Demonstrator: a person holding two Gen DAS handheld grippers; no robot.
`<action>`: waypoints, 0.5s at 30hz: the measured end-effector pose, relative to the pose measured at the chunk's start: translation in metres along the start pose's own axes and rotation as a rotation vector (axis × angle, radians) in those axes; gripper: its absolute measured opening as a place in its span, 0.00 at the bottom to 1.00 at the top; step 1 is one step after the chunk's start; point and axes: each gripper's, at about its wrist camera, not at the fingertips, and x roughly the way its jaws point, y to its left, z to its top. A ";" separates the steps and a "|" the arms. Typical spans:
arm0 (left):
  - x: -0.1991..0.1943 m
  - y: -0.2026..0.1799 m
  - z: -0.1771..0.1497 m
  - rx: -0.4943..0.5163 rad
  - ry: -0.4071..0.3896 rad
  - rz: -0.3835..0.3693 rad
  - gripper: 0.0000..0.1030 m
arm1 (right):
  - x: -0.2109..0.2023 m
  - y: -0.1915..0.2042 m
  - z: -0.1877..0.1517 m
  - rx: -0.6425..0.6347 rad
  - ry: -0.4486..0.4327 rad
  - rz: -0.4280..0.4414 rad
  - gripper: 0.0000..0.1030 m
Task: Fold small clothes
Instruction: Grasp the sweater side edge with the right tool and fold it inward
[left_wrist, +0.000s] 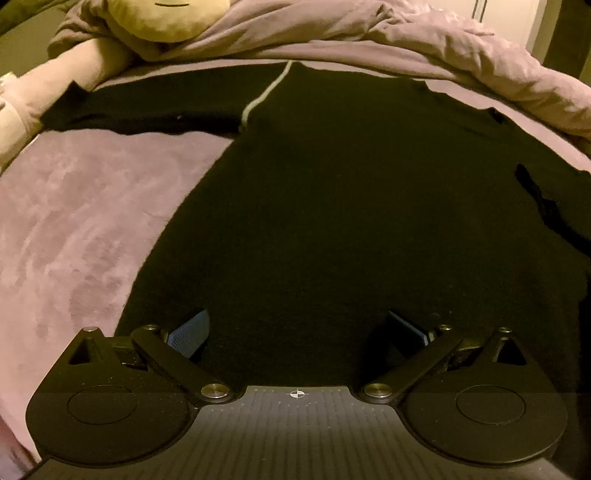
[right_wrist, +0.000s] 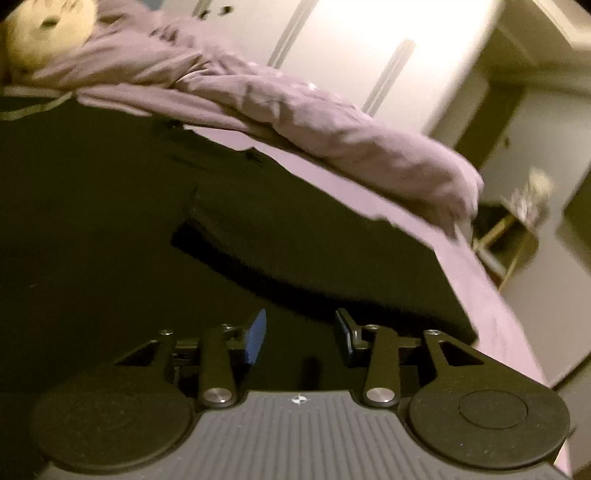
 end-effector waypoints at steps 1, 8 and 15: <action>0.000 0.001 0.000 -0.002 0.000 -0.006 1.00 | 0.008 0.007 0.005 -0.037 -0.006 -0.010 0.41; 0.005 0.013 0.005 -0.025 0.005 -0.013 1.00 | 0.048 0.043 0.023 -0.131 -0.018 0.035 0.25; 0.007 0.022 0.005 -0.047 0.011 -0.017 1.00 | 0.051 0.046 0.023 -0.118 -0.026 0.053 0.09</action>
